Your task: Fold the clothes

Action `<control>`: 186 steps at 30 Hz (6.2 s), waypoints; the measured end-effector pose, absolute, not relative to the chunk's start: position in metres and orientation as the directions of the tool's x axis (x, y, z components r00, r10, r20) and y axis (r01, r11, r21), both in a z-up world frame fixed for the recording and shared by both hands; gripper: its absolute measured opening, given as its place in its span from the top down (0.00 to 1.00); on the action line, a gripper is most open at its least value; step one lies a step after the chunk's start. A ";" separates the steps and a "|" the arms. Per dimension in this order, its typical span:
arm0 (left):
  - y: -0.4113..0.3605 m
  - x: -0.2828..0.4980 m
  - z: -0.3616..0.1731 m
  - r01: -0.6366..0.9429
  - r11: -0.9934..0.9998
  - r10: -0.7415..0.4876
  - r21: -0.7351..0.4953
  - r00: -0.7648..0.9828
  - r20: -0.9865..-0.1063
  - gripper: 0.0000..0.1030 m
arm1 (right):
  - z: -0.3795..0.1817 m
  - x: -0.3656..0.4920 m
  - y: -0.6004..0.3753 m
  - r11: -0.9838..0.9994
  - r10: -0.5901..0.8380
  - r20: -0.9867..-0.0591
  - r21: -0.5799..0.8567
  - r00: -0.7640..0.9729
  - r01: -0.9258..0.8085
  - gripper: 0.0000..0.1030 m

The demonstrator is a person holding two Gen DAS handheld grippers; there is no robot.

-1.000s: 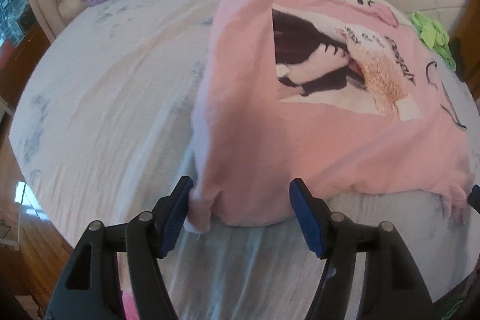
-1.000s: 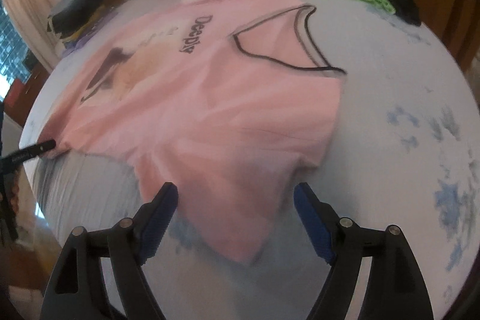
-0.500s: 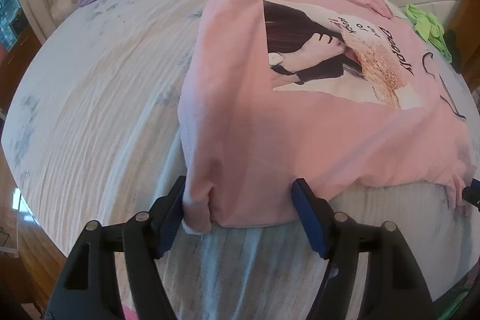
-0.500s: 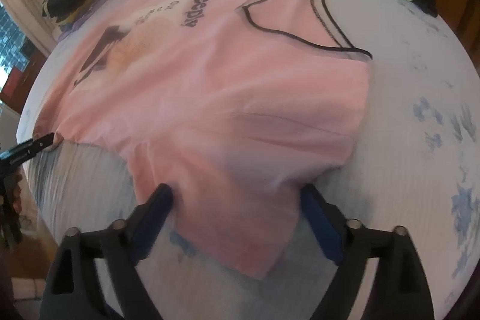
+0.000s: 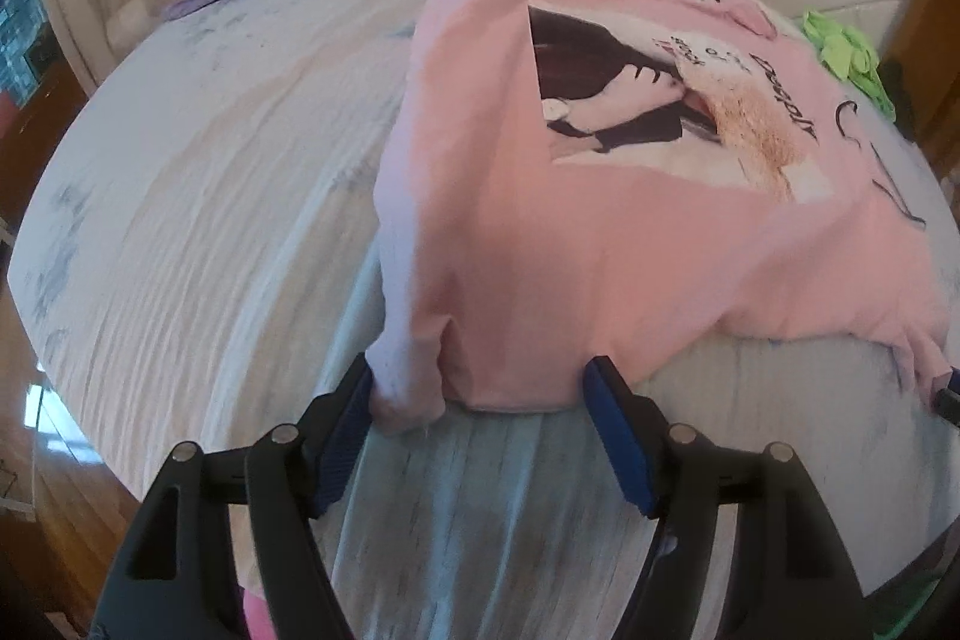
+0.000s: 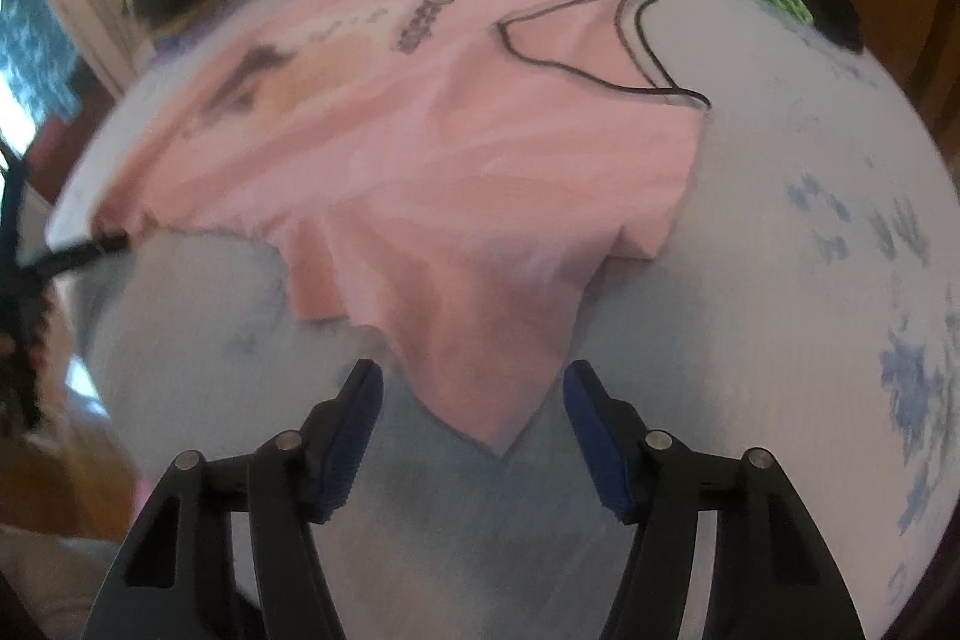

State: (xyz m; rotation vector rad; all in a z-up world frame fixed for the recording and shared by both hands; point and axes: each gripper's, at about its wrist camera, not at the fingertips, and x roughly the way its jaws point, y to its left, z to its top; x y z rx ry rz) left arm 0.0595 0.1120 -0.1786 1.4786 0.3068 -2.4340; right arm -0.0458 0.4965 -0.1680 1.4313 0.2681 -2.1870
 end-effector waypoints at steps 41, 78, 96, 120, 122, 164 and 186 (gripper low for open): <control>0.031 -0.081 -0.104 0.244 -0.970 -0.112 0.002 -0.436 -0.893 0.29 | -0.093 -0.252 0.509 -0.927 -0.341 -0.872 0.249 -0.352 0.282 0.56; 0.042 -0.033 -0.102 0.295 -0.947 -0.015 -0.130 -0.443 -0.896 0.66 | -0.120 -0.214 0.538 -0.934 -0.314 -0.901 0.236 -0.300 0.269 0.73; 0.015 -0.094 -0.151 0.280 -0.952 0.024 -0.124 -0.337 -0.941 0.64 | -0.165 -0.277 0.391 -0.857 -0.415 -0.910 0.385 -0.016 0.343 0.72; -0.040 -0.275 -0.173 0.355 -0.930 -0.021 -0.098 -0.317 -0.948 0.31 | -0.138 -0.474 0.302 -0.928 -0.210 -0.951 0.121 -0.227 0.352 0.37; -0.039 -0.279 -0.179 0.356 -0.932 -0.040 -0.073 -0.298 -0.954 0.31 | -0.141 -0.477 0.300 -0.927 -0.200 -0.953 0.109 -0.227 0.359 0.34; 0.037 -0.088 -0.079 0.440 -0.879 -0.107 -0.183 -0.556 -0.824 0.27 | -0.120 -0.303 0.515 -0.868 -0.490 -0.811 0.422 -0.318 0.262 0.55; 0.005 -0.189 -0.176 0.510 -0.854 -0.284 0.100 -0.296 -0.912 0.80 | -0.162 -0.441 0.463 -0.923 -0.384 -0.878 0.369 -0.285 0.106 0.76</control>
